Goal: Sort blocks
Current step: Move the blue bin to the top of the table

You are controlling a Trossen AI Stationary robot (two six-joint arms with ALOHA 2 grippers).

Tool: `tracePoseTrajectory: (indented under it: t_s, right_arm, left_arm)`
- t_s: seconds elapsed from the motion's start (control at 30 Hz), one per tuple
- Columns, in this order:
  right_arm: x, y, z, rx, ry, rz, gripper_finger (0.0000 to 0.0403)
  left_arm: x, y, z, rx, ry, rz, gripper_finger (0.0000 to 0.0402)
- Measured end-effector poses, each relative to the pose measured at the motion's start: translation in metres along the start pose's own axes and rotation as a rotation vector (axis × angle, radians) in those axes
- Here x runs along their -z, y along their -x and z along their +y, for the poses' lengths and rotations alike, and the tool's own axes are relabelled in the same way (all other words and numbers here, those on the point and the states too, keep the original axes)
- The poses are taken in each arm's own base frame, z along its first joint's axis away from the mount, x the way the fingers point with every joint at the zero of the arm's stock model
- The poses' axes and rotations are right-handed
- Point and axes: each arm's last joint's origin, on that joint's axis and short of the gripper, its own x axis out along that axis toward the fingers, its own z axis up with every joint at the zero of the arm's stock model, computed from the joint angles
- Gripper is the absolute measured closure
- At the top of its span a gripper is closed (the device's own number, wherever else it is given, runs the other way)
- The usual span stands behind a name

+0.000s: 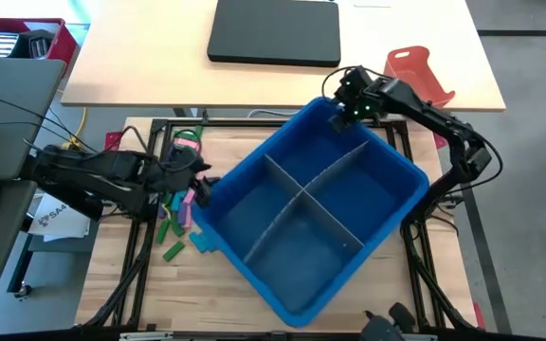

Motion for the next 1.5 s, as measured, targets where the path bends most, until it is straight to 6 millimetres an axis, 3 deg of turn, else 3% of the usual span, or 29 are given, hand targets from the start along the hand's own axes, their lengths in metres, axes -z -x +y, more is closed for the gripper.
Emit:
tracePoseTrajectory:
  t_s: [0.2, 0.8, 1.13, 1.3, 1.5]
  right_arm:
    - [0.005, 0.007, -0.015, 0.037, -0.055, 0.021, 0.0304]
    - [0.006, 0.006, -0.020, 0.017, -0.024, 0.029, 0.0304]
    - [0.005, 0.006, -0.020, 0.014, -0.014, 0.020, 0.0304]
    - [0.004, 0.006, -0.019, 0.011, -0.012, 0.016, 0.0304]
    - [0.004, 0.006, -0.020, 0.015, -0.023, 0.015, 0.0304]
  left_arm:
    - [0.002, 0.014, 0.018, -0.007, 0.164, 0.015, 0.0180]
    - [0.033, 0.027, 0.036, -0.134, 0.536, 0.468, 0.0116]
    - [0.032, 0.007, 0.015, -0.012, 0.723, 0.398, 0.0117]
    - [0.047, -0.017, 0.008, -0.062, 0.724, 0.419, 0.0119]
    - [0.055, -0.041, 0.005, -0.012, 0.730, 0.411, 0.0156]
